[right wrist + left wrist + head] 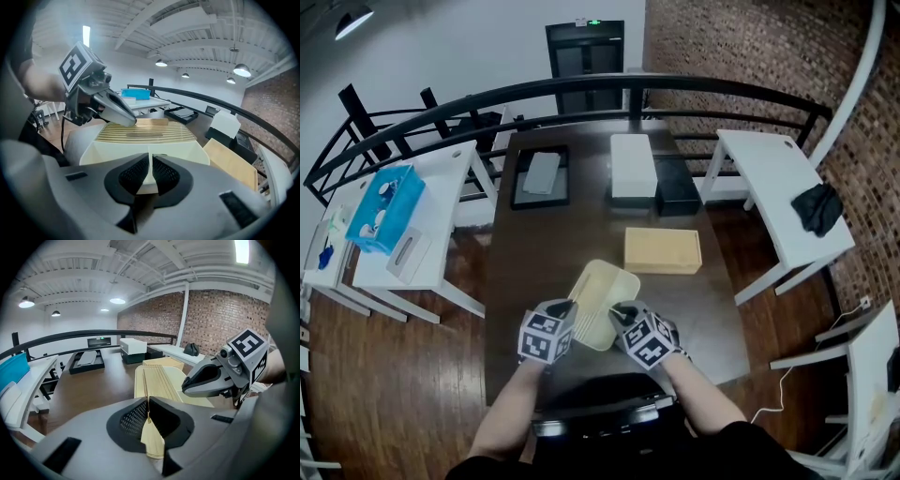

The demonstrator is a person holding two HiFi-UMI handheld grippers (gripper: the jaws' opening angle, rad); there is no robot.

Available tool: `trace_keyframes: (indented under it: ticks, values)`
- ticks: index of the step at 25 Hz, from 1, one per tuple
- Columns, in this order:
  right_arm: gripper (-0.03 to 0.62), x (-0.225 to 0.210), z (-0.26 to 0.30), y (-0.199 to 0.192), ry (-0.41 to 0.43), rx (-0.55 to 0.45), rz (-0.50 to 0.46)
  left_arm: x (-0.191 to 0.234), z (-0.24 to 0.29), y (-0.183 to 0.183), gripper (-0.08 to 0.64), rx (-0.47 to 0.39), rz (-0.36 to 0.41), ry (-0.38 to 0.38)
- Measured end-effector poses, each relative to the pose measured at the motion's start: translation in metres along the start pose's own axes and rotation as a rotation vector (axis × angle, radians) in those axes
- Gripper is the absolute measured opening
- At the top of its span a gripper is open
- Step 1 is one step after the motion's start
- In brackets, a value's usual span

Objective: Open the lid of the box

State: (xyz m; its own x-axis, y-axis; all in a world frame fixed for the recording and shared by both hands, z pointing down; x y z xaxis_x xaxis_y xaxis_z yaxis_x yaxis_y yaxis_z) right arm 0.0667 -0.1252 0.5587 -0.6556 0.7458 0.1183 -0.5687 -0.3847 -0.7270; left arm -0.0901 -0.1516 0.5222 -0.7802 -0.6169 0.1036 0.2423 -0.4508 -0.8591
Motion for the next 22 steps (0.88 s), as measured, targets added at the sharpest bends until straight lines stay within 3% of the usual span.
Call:
trace_keyframes:
  ticks: [5,10,13,17,22]
  values:
    - [0.028,0.0,0.002,-0.001,-0.001,-0.001,0.001,0.004,-0.021,0.019,0.0,-0.117,-0.039,0.002]
    - [0.029,0.0,0.002,-0.001,-0.005,-0.001,0.002,0.04,-0.075,0.019,0.0,-0.2,-0.089,0.158]
    - [0.029,-0.002,0.002,-0.001,-0.006,-0.002,0.003,0.075,-0.108,-0.017,0.0,-0.169,-0.155,0.299]
    - [0.028,-0.002,0.003,-0.001,-0.01,-0.002,0.005,0.109,-0.12,-0.095,0.0,-0.076,-0.322,0.44]
    - [0.029,-0.003,-0.002,0.002,-0.001,0.006,-0.002,0.097,-0.093,-0.157,0.0,0.054,-0.313,0.517]
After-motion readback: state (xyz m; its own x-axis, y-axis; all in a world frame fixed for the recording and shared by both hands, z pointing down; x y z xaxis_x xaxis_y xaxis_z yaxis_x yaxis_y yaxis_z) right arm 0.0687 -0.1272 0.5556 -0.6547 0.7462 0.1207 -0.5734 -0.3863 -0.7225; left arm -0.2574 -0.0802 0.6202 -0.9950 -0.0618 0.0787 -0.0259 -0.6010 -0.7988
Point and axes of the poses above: the fingertips, and each gripper's own axes: z forward along the fingers, x to its left, y out of its top, the point moved 8 cm from there along -z, backward along the fingers, and after that the axes turned 1 degree about x, right-handed, at the moved point
